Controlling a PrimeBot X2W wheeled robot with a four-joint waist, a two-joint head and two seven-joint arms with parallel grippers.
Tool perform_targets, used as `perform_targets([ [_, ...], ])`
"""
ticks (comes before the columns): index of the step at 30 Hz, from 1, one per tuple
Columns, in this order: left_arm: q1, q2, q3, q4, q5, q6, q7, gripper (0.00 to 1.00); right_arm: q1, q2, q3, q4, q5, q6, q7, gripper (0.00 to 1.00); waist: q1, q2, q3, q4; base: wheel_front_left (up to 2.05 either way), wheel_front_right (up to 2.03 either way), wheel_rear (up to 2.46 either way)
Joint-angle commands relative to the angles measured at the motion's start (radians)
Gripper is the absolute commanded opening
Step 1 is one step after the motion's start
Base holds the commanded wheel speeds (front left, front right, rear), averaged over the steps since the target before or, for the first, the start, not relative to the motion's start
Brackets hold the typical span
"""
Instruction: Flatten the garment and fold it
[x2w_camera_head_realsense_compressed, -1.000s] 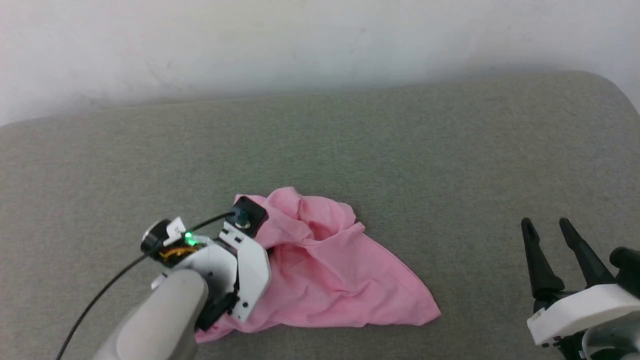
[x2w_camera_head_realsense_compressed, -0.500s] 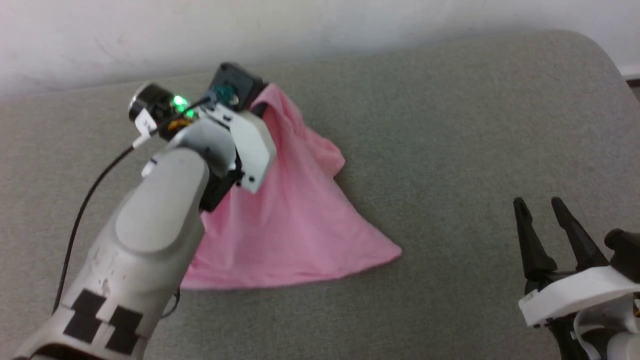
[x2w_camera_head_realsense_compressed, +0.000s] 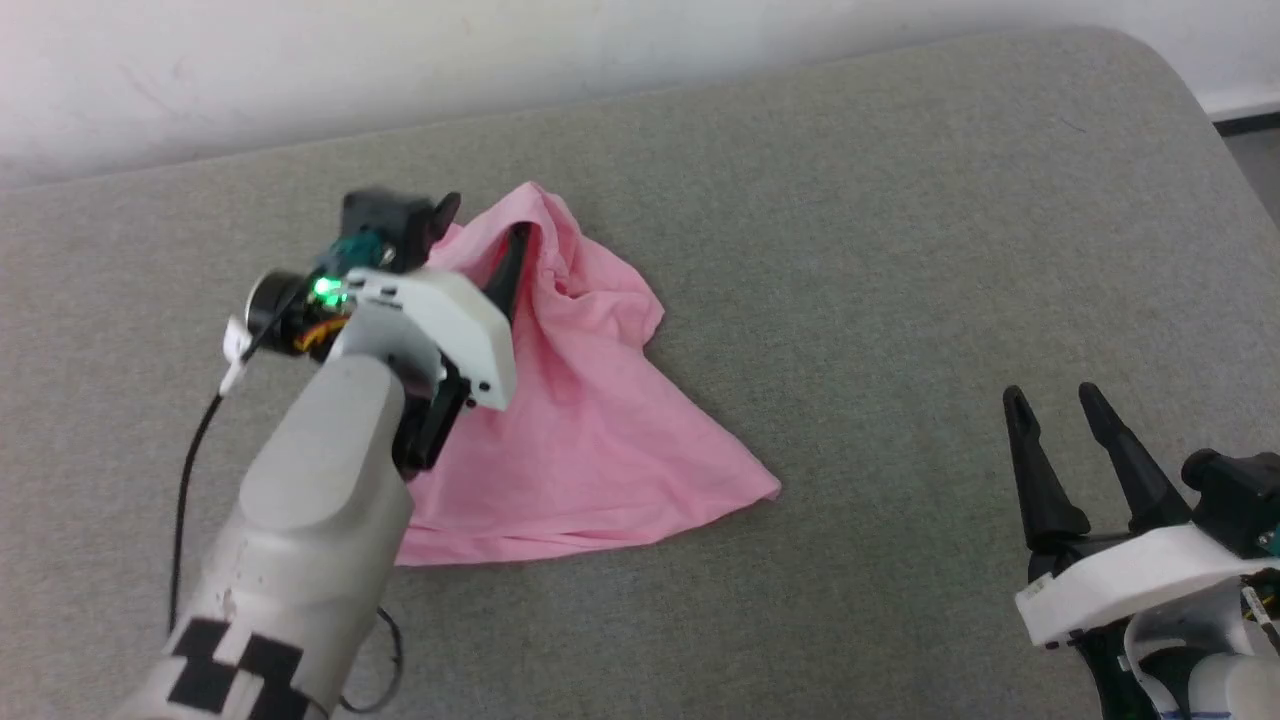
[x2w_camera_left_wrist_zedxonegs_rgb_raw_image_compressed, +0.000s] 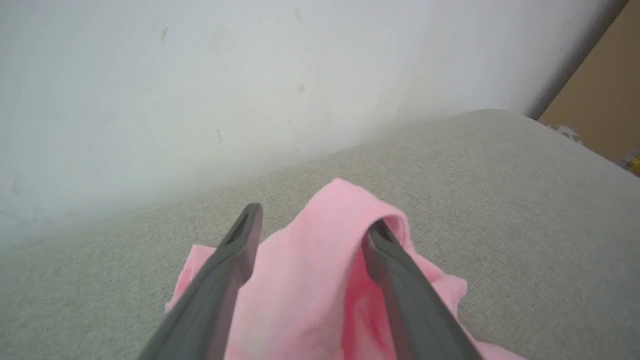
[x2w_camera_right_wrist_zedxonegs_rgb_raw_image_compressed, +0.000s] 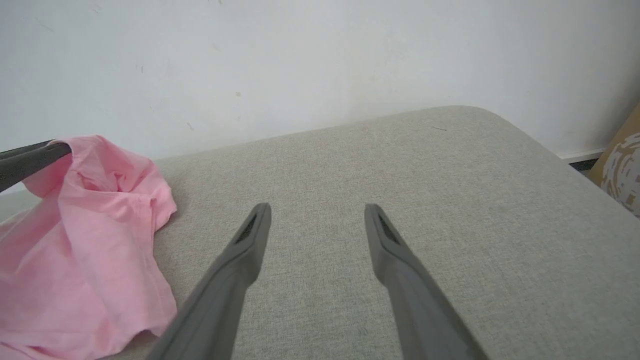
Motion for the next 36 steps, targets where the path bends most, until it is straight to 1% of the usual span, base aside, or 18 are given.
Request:
perform_targets([
  [1,0.061,-0.006,0.035,-0.037,-0.026,0.041,-0.066,1.0,0.01,0.002,0.001,-0.017,-0.014,-0.001,0.0,1.0,0.0,0.0,-0.058,0.057,0.0,0.0,0.0],
  [2,0.086,-0.006,0.049,-0.059,-0.035,0.058,-0.089,1.0,0.016,0.002,0.0,-0.024,-0.018,-0.001,0.003,1.0,0.0,0.0,-0.069,0.069,0.0,0.0,0.0],
  [3,0.086,-0.006,0.049,-0.059,-0.035,0.058,-0.089,1.0,0.016,0.002,0.0,-0.024,-0.018,-0.001,0.003,1.0,0.0,0.0,-0.069,0.069,0.0,0.0,0.0],
  [6,0.169,0.01,0.087,-0.143,-0.055,0.11,-0.126,1.0,0.036,0.002,0.001,-0.047,-0.03,-0.001,0.013,1.0,0.0,0.0,-0.102,0.101,0.0,0.0,0.0],
  [8,0.231,0.031,0.108,-0.207,-0.066,0.142,-0.12,1.0,0.047,0.002,0.001,-0.064,-0.037,-0.001,0.02,1.0,0.0,0.0,-0.118,0.118,0.0,0.0,0.0],
  [12,0.353,0.087,0.145,-0.344,-0.087,0.199,-0.067,1.0,0.063,0.002,0.004,-0.091,-0.048,-0.001,0.032,1.0,0.0,0.0,-0.141,0.139,0.0,0.0,0.0],
  [15,0.435,0.126,0.148,-0.433,-0.105,0.216,0.02,1.0,0.074,0.001,0.005,-0.105,-0.052,-0.001,0.041,1.0,0.0,0.0,-0.152,0.153,0.0,0.0,0.0],
  [16,0.457,0.137,0.141,-0.456,-0.111,0.216,0.058,1.0,0.077,0.001,0.007,-0.109,-0.052,-0.001,0.044,1.0,0.0,0.0,-0.152,0.155,0.0,0.0,0.0],
  [19,0.491,0.165,0.112,-0.501,-0.131,0.197,0.173,1.0,0.079,-0.001,0.014,-0.115,-0.05,-0.001,0.054,1.0,0.0,0.0,-0.149,0.16,0.0,0.0,0.0],
  [21,0.497,0.181,0.094,-0.506,-0.139,0.188,0.242,1.0,0.076,-0.003,0.02,-0.114,-0.048,-0.001,0.06,1.0,0.0,0.0,-0.145,0.157,0.0,0.0,0.0],
  [24,0.497,0.206,0.069,-0.478,-0.145,0.18,0.343,1.0,0.074,-0.006,0.03,-0.11,-0.041,-0.001,0.067,1.0,0.0,0.0,-0.137,0.147,0.0,0.0,0.0],
  [28,0.48,0.219,0.034,-0.429,-0.144,0.16,0.425,1.0,0.071,-0.008,0.032,-0.098,-0.032,-0.001,0.074,1.0,0.0,0.0,-0.124,0.13,0.0,0.0,0.0],
  [32,0.446,0.212,-0.001,-0.358,-0.134,0.145,0.475,1.0,0.067,-0.009,0.028,-0.084,-0.023,-0.001,0.077,1.0,0.0,0.0,-0.108,0.117,0.0,0.0,0.0],
  [34,0.432,0.205,-0.027,-0.322,-0.131,0.129,0.513,1.0,0.066,-0.011,0.026,-0.076,-0.019,-0.001,0.08,1.0,0.0,0.0,-0.104,0.114,0.0,0.0,0.0],
  [35,0.426,0.204,-0.046,-0.304,-0.123,0.12,0.537,0.86,0.065,-0.012,0.025,-0.073,-0.016,-0.001,0.082,1.0,0.0,0.0,-0.103,0.112,0.0,0.0,0.0],
  [36,0.42,0.207,-0.067,-0.288,-0.112,0.109,0.563,0.38,0.064,-0.015,0.027,-0.068,-0.014,-0.001,0.089,1.0,0.0,0.0,-0.101,0.111,0.0,0.0,0.0],
])
